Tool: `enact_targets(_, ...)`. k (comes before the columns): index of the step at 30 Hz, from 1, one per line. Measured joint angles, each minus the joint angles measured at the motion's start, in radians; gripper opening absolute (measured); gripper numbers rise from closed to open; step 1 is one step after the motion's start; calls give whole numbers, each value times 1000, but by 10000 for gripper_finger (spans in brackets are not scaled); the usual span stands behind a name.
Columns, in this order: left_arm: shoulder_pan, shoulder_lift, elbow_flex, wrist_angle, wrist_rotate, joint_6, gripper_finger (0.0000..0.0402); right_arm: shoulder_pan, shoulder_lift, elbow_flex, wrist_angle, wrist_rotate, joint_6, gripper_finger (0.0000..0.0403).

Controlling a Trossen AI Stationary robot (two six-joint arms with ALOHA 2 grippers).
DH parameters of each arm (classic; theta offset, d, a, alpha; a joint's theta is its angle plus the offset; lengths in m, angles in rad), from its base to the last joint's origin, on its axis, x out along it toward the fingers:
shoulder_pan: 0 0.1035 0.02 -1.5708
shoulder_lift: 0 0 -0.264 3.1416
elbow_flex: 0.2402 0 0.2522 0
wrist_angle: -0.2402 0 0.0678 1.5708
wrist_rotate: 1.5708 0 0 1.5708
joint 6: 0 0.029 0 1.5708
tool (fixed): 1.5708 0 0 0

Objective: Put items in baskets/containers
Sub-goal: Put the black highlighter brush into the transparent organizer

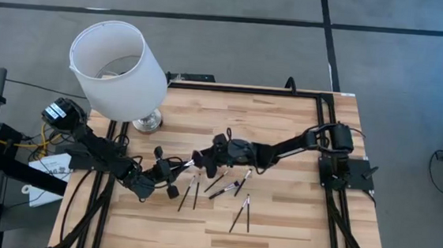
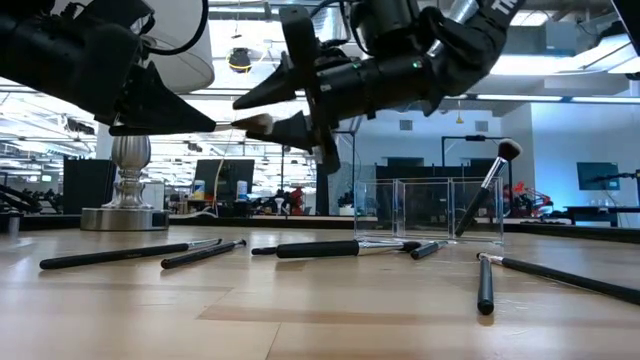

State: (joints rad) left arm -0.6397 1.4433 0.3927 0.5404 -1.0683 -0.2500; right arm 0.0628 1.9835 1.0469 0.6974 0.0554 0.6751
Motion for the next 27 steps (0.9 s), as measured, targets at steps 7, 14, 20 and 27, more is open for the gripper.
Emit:
enact_targets(7, 0, 0, 0, 0, -1, 11, 44, 0, 0, 44, -133, -31, 52, 171)
enact_targets(14, 0, 0, 0, 1, -5, 63, 44, -2, 0, 47, -138, -31, 85, 167)
enact_targets(20, 24, 0, 0, 4, -1, 98, 44, -2, 0, 47, -137, -34, 86, 141)
enact_targets(27, 64, 0, 0, 8, 33, 148, 44, -10, 0, 47, -137, -72, 81, 124)
